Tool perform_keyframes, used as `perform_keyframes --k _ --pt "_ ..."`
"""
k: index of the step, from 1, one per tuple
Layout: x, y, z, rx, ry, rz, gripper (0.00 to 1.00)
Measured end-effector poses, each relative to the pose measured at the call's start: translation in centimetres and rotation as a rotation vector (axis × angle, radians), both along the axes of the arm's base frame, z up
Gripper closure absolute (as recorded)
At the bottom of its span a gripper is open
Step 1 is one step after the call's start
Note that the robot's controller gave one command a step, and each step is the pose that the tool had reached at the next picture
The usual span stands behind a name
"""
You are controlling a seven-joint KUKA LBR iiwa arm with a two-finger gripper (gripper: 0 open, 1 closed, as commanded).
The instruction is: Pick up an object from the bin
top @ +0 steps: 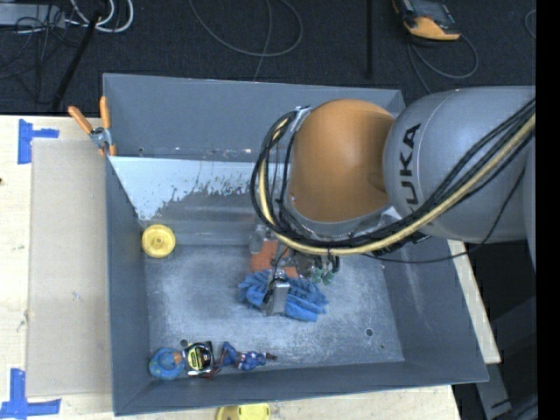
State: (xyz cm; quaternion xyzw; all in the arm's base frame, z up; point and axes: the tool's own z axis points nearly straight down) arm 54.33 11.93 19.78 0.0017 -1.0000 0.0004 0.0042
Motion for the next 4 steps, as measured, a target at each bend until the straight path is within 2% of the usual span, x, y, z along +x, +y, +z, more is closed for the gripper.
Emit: perform_keyframes --k 1,2,3,4 --pt "0.1 -0.1 0.5 0.001 -0.007 -0.003 0.0" --pt "-0.1 -2.0 -4.9 0.002 -0.012 -0.029 0.0" --pt "1.0 -5.2 -7.3 0.001 -0.005 -0.007 0.0" --pt "-2.0 -7.1 -9.5 0.0 -0.007 -0.211 1.0"
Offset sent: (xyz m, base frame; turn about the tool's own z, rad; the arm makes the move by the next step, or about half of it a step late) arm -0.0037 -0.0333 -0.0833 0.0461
